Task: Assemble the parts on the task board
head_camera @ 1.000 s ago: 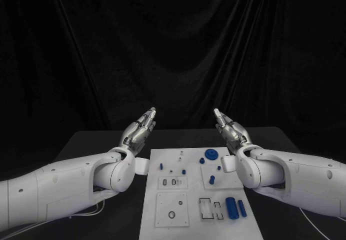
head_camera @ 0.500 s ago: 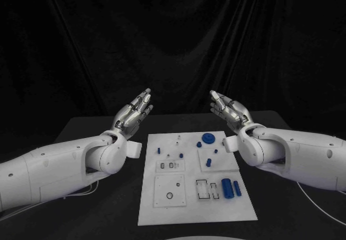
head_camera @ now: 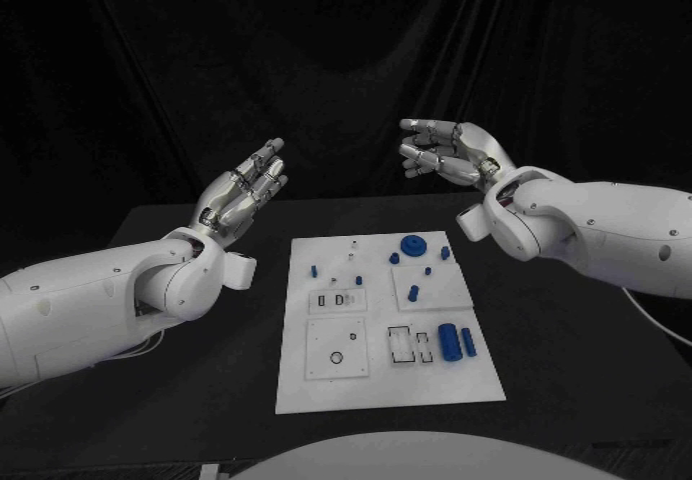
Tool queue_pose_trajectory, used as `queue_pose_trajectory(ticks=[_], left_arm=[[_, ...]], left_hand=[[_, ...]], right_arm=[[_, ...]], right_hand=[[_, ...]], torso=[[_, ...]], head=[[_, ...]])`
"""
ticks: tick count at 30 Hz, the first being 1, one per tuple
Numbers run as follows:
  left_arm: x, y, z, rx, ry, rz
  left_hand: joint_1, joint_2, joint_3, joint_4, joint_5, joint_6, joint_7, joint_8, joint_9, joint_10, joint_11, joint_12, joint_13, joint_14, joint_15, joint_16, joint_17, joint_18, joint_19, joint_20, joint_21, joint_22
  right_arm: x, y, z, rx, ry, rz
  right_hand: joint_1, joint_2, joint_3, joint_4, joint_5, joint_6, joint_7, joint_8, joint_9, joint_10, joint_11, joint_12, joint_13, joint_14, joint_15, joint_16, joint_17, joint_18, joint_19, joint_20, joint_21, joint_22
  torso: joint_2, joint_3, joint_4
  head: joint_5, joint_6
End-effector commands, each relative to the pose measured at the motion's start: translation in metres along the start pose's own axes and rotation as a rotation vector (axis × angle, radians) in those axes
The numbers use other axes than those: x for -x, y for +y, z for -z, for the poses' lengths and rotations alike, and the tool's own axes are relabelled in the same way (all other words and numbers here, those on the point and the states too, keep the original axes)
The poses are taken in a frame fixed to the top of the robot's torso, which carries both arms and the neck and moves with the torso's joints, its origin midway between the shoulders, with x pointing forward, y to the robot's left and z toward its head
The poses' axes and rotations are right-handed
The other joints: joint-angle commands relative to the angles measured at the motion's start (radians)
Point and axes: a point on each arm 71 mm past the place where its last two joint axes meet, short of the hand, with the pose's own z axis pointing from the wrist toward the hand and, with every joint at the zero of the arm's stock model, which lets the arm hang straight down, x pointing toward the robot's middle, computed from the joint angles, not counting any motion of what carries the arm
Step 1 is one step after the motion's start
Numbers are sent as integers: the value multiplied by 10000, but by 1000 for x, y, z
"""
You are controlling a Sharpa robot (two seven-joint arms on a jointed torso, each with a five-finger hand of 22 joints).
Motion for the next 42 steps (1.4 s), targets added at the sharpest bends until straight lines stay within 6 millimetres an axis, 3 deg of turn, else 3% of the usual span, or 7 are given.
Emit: queue_pose_trajectory(ticks=[1, 4, 6, 8, 17, 21, 42], left_arm=[[-5, -13, 2, -1161, 695, -542], [-5, -15, 4, -1179, 747, -614], [-5, -17, 6, -1190, 781, -640], [-5, -18, 8, -1217, 804, -645], [-8, -21, 9, -1375, 1117, -770], [-9, -19, 7, -1403, 1277, -765], [-8, -16, 4, -1277, 1544, -624]], left_hand=[[169, -17, 31, 11, 73, 119, 41, 71, 16, 1, 99, -35, -14, -1, 98, -36, -13, 176, 52, 139, 80, 40], [284, -41, 28, 11, 153, 218, 87, 80, 24, 1, 153, -35, -14, -1, 221, -36, -13, 180, 147, 249, 155, 86], [347, -49, 30, 7, 204, 245, 122, 81, 26, 1, 192, -35, -14, -1, 349, -36, -13, 181, 222, 347, 213, 119], [402, -60, 32, 5, 244, 282, 155, 84, 29, 1, 225, -35, -14, -1, 467, -36, -13, 182, 297, 448, 270, 149], [496, -82, 40, -7, 352, 343, 194, 91, 35, 21, 268, -28, -7, 21, 578, -26, -4, 188, 437, 584, 375, 199], [581, -91, 74, -28, 433, 351, 216, 90, 35, 24, 290, -27, -6, 29, 580, -23, -1, 186, 459, 594, 393, 206], [876, -109, 241, -30, 612, 964, 451, 195, 104, 34, 460, -24, -3, 81, 677, -7, 16, 183, 545, 686, 462, 227]], right_arm=[[-1, 10, -10, 400, 1718, 3983], [2, 18, -18, 861, 2304, 6022], [2, 23, -25, 1147, 2833, 7688], [1, 24, -30, 1249, 3254, 8862], [-10, 11, -42, 850, 4363, 10689], [-19, -2, -38, 560, 4797, 10744], [-41, -26, -21, 17, 5845, 10428]], right_hand=[[635, -27, 163, -201, 392, 1455, 211, 297, 148, 1246, -38, 377, 89, 1357, -422, 418, 226, 46, 1241, -380, 292, 56], [955, -55, 201, -278, 378, 1547, -41, 208, 96, 1858, -258, 360, 58, 2472, -802, 732, 458, 107, 2258, -734, 486, 98], [1288, -10, 538, -270, -1234, 2618, -242, 386, 201, 2660, -671, 360, 73, 3841, -1347, 1361, 842, 117, 3499, -1259, 983, 308], [1374, -213, 927, -150, -1621, 2729, -439, 310, 171, 3135, -894, 156, 46, 4605, -1647, 1827, 1189, 111, 4236, -1543, 1288, 461], [1184, -1170, 2306, 132, -2306, 3597, -385, 171, 251, 4327, -1290, -986, 47, 5944, -2343, 5752, 4371, -63, 5549, -2201, 4030, 2680], [-34, -2192, 3693, 198, -2833, 3595, -378, 90, 268, 4482, -1278, -1413, 74, 5955, -2286, 7798, 6531, -222, 5232, -2221, 6263, 5189], [447, -2274, 4018, 28, -2498, 3606, -371, 94, 288, 4584, -1273, -1860, 98, 5843, -2249, 9530, 8270, -364, 4585, -2144, 8274, 7622]], torso=[[31, -13, 14], [85, -26, 40], [157, -29, 76], [237, -25, 92], [561, 0, 185], [657, 11, 240], [490, -35, 228]], head=[[-47, -71], [-107, -87], [-167, -41], [-218, 36], [-378, 377], [-396, 510], [-174, 232]])
